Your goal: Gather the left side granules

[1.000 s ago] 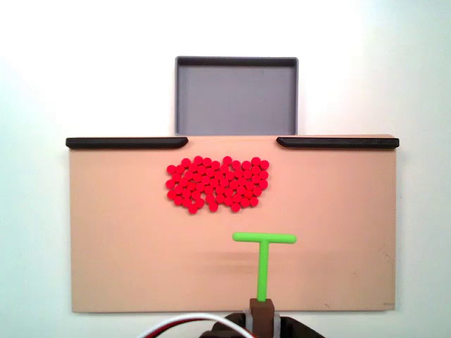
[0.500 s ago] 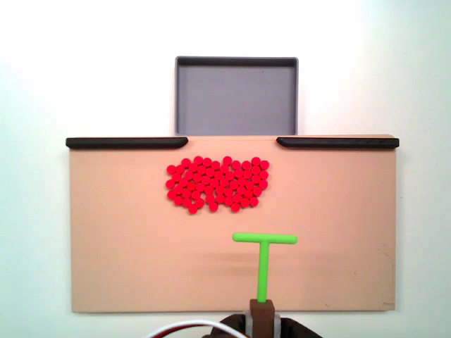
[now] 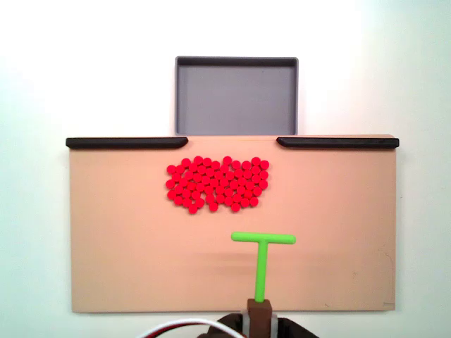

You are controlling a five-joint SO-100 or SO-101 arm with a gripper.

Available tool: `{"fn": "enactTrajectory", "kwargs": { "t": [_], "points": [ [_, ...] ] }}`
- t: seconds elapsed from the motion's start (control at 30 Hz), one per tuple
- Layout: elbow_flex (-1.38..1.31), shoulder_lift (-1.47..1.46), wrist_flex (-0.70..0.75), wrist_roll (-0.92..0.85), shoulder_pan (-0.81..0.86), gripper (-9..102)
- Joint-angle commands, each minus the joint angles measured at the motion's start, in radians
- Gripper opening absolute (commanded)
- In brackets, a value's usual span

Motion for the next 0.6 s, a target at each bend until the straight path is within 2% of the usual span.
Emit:
{"fn": "enactTrajectory", "kwargs": {
  "t": [0.0, 0.3, 0.57],
  "points": [
    [-0.021, 0.038, -0.003, 0.011, -0.011, 0],
    [-0.021, 0.029, 0.002, 0.103, -0.017, 0],
    [-0.021, 0.014, -0.002, 0.419, -0.071, 0]
  ]
}}
